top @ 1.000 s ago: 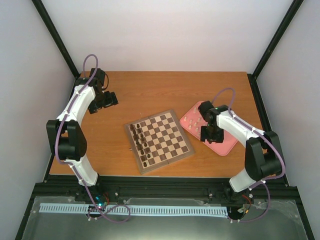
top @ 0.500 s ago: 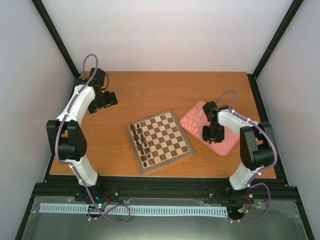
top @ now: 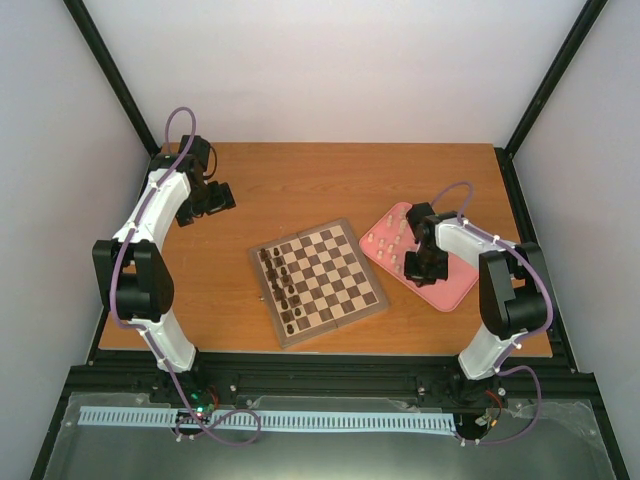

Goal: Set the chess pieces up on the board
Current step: Pick up the chess piece from the storage box.

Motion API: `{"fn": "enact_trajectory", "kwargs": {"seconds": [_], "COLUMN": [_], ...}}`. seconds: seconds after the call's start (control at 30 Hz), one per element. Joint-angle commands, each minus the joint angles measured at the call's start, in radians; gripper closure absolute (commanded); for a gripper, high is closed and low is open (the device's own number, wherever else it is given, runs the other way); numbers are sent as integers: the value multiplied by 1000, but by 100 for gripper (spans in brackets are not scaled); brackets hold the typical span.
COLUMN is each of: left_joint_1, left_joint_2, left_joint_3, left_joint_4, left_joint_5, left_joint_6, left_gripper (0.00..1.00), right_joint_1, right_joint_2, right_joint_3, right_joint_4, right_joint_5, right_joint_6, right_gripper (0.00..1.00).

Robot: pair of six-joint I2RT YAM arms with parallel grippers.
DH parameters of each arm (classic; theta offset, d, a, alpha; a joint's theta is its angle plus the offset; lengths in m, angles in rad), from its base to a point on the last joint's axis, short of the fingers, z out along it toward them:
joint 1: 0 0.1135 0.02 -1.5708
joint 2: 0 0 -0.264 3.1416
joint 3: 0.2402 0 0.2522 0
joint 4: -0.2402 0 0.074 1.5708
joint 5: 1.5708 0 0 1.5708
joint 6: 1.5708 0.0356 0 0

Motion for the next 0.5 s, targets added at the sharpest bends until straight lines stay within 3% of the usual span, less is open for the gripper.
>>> {"fn": "enact_trajectory", "kwargs": {"seconds": [0.0, 0.13, 0.23, 0.47], "left_joint_1": [-5, -5, -6, -6], "left_joint_2": [5, -1, -7, -7], "left_joint_3": [35, 33, 31, 24], "left_joint_4": [-13, -14, -14, -3], "left_joint_5": [0, 3, 2, 10], "left_joint_6": [3, 2, 2, -2], "left_gripper": [0, 0, 0, 0], "right_joint_1": [-7, 8, 90, 477], "right_joint_2": [-23, -104, -141, -58], "right_joint_3": [-6, 61, 146, 319], "right_joint_4": [-14, -79, -166, -241], "right_joint_5": [34, 71, 91, 43], "right_joint_6": [14, 19, 32, 98], "right_gripper": [97, 97, 97, 97]}}
